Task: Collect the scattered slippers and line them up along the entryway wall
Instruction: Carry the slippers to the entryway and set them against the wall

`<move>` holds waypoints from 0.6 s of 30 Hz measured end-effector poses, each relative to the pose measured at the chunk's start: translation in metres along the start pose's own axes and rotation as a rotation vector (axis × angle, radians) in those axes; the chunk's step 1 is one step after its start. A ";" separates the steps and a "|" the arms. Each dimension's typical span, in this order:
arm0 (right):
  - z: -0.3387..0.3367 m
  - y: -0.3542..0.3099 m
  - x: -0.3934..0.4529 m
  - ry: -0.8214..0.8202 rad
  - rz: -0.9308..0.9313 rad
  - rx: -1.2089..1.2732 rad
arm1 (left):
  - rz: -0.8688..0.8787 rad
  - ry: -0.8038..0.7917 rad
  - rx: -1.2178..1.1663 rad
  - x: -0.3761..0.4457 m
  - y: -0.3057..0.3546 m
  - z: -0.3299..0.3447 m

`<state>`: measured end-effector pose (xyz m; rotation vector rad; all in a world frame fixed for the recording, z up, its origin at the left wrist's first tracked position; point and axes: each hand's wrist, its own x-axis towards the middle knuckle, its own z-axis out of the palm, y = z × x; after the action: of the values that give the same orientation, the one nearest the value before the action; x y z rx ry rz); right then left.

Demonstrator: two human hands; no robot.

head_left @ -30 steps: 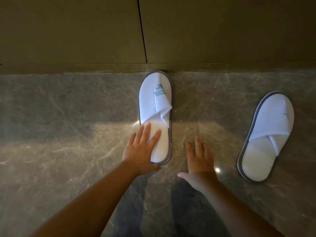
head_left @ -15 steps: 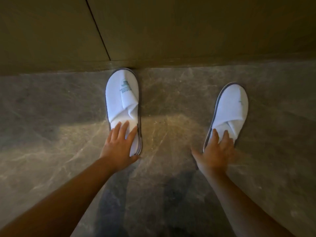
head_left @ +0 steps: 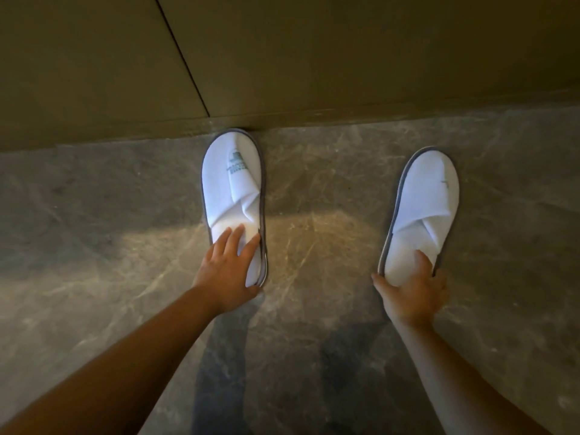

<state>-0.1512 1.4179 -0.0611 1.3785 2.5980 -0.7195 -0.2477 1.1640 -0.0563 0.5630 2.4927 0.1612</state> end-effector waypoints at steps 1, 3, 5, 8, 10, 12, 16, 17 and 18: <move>0.001 -0.003 -0.004 -0.013 -0.039 0.012 | -0.001 -0.002 0.000 0.000 -0.001 0.000; 0.005 -0.011 -0.015 -0.083 -0.168 -0.019 | -0.002 -0.011 0.012 -0.001 -0.001 0.000; 0.014 -0.021 -0.024 -0.176 -0.303 -0.091 | 0.003 -0.014 0.031 -0.001 -0.002 0.000; 0.029 -0.039 -0.031 -0.252 -0.393 -0.161 | 0.009 -0.020 0.049 0.000 -0.002 -0.002; 0.036 -0.049 -0.033 -0.247 -0.391 -0.157 | 0.012 -0.022 0.044 0.000 -0.002 -0.003; 0.041 -0.055 -0.035 -0.238 -0.389 -0.148 | 0.019 -0.020 0.041 0.000 -0.003 -0.003; 0.048 -0.060 -0.035 -0.243 -0.403 -0.165 | 0.014 -0.014 0.051 0.000 -0.004 -0.002; 0.048 -0.060 -0.035 -0.238 -0.402 -0.177 | 0.017 -0.013 0.057 0.000 -0.003 -0.001; 0.049 -0.061 -0.034 -0.229 -0.401 -0.189 | 0.017 -0.013 0.057 0.000 -0.003 -0.001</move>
<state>-0.1863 1.3405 -0.0720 0.6862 2.6927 -0.6116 -0.2497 1.1612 -0.0566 0.6076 2.4876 0.0927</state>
